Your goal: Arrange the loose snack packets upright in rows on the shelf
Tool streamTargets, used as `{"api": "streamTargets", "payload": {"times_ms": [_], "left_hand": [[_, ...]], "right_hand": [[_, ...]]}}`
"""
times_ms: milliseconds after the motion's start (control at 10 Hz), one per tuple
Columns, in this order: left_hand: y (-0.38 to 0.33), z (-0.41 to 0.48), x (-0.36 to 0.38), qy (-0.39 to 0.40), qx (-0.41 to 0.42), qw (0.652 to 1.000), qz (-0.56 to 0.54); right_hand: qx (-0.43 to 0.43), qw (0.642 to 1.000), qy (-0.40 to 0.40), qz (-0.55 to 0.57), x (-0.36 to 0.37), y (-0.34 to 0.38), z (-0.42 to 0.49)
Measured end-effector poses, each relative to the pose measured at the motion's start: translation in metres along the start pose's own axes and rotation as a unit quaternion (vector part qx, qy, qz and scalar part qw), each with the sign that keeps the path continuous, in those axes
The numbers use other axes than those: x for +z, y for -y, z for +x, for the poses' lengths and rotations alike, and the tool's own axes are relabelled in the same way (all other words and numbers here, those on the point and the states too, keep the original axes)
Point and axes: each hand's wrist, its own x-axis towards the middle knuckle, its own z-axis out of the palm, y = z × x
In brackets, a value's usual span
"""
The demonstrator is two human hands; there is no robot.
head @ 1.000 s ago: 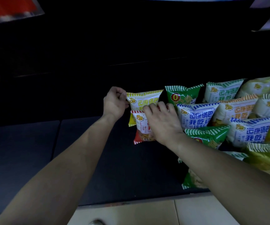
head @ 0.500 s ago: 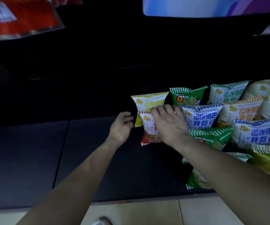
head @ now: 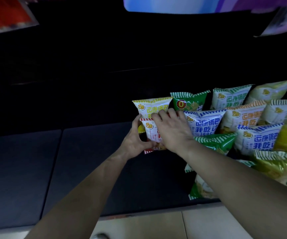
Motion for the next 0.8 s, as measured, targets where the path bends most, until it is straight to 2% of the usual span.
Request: {"api": "streamTargets", "payload": {"times_ms": [300, 700, 800], "left_hand": [[0.0, -0.001, -0.005, 0.011, -0.008, 1.0, 0.02], [-0.011, -0.024, -0.023, -0.001, -0.045, 0.996, 0.073], [-0.023, -0.038, -0.042, -0.01, -0.049, 0.992, 0.112]], "right_hand": [[0.005, 1.0, 0.005, 0.005, 0.001, 0.0, -0.002], [-0.006, 0.999, -0.015, 0.038, -0.035, -0.017, -0.016], [0.031, 0.999, -0.003, 0.043, -0.054, -0.025, -0.025]]}}
